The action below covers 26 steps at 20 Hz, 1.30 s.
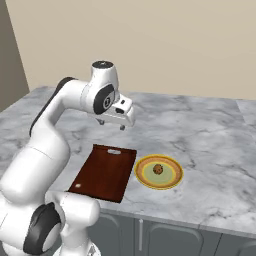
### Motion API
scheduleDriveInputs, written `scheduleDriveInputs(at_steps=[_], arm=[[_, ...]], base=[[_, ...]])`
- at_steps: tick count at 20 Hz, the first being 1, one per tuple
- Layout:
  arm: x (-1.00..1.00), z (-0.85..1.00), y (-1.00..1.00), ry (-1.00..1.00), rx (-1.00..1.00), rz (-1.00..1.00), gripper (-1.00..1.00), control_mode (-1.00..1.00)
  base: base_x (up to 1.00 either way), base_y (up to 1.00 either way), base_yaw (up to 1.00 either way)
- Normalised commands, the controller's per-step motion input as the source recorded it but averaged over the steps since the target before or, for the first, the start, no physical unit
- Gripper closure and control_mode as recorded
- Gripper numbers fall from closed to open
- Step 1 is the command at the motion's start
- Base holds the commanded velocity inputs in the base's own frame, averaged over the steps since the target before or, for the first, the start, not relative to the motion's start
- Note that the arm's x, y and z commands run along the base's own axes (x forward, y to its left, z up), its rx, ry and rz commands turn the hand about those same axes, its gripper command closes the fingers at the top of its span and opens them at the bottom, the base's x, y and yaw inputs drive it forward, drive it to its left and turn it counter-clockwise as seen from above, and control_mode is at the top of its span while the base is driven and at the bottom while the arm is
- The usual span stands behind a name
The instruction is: Move the dessert items from the plates to the tray.
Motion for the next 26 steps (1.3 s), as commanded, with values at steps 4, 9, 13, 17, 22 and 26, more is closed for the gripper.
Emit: scheduleDriveInputs(at_steps=[4,9,13,17,22,26], arm=[[0.04,-0.50,-1.00,0.12,0.00,-0.16,-1.00,-1.00],[0.00,-0.59,-1.00,0.15,0.00,-0.15,-1.00,-1.00],[0.02,-0.61,-0.91,0.12,0.00,-0.09,-1.00,-1.00],[0.24,-0.51,-0.25,0.04,0.00,0.00,-1.00,-1.00],[0.39,-0.39,-0.03,0.00,0.00,0.00,-1.00,-1.00],[0.44,-0.41,-0.01,0.00,0.00,0.00,-1.00,-1.00]], base=[[0.00,0.00,0.00],[0.00,0.00,0.00],[0.00,0.00,0.00],[0.00,0.00,0.00],[0.00,0.00,0.00],[0.00,0.00,0.00]])
